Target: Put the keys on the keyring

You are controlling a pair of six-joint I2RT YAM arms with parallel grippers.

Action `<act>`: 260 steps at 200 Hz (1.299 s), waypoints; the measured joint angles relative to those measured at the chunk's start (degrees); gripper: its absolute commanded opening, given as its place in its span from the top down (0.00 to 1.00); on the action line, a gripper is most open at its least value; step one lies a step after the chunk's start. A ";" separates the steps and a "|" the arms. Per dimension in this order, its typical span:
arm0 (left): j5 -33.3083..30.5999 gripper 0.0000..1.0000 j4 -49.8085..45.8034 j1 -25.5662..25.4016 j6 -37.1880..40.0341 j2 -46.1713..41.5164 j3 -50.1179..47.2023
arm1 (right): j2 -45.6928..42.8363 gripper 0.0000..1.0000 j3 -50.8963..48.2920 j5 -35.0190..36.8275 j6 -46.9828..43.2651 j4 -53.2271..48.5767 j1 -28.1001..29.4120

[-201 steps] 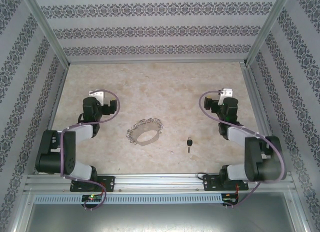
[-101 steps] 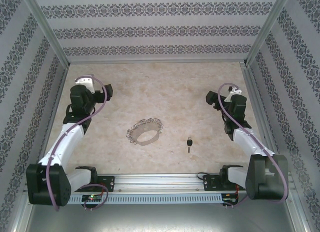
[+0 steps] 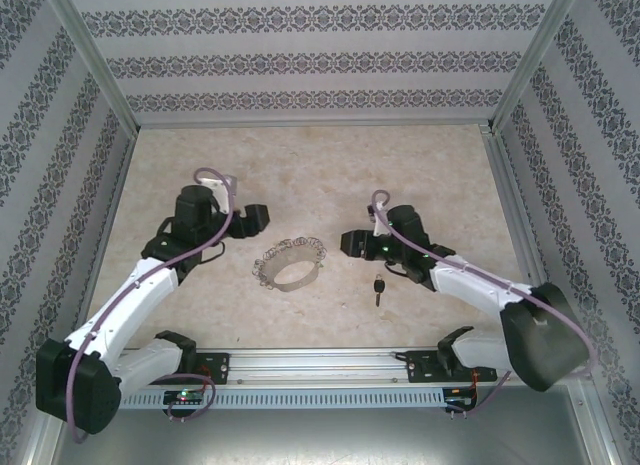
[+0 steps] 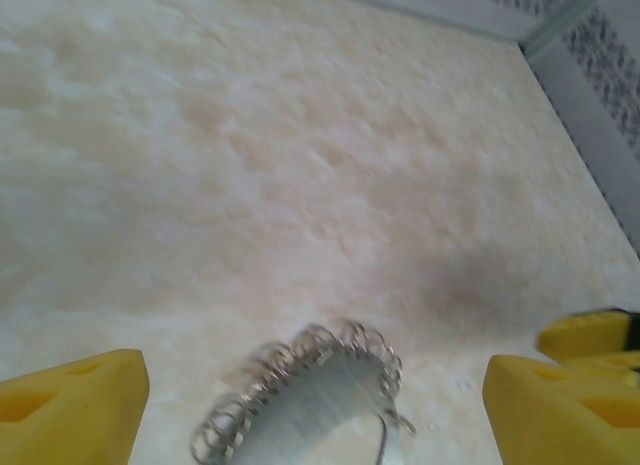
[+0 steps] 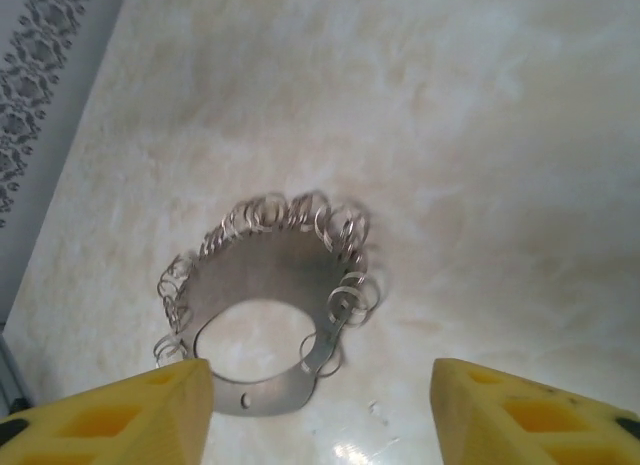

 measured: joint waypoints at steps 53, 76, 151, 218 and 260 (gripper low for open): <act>-4.96 0.15 0.02 -7.41 -2.05 3.65 -4.52 | 15.26 0.62 6.75 0.83 5.60 -0.31 6.51; -7.04 0.14 0.02 -7.43 -2.93 3.56 -5.92 | 17.27 0.59 7.82 0.90 6.75 -0.33 8.48; -10.08 0.13 0.46 -7.43 -3.80 1.60 -6.19 | 14.01 0.50 7.37 3.89 9.14 -2.16 14.73; -10.08 0.12 0.52 -7.43 -3.78 1.92 -6.16 | 16.57 0.48 7.10 4.50 10.51 -2.51 17.20; -10.05 0.12 0.52 -7.43 -3.78 1.90 -6.16 | 19.47 0.48 7.78 5.05 10.49 -2.54 17.20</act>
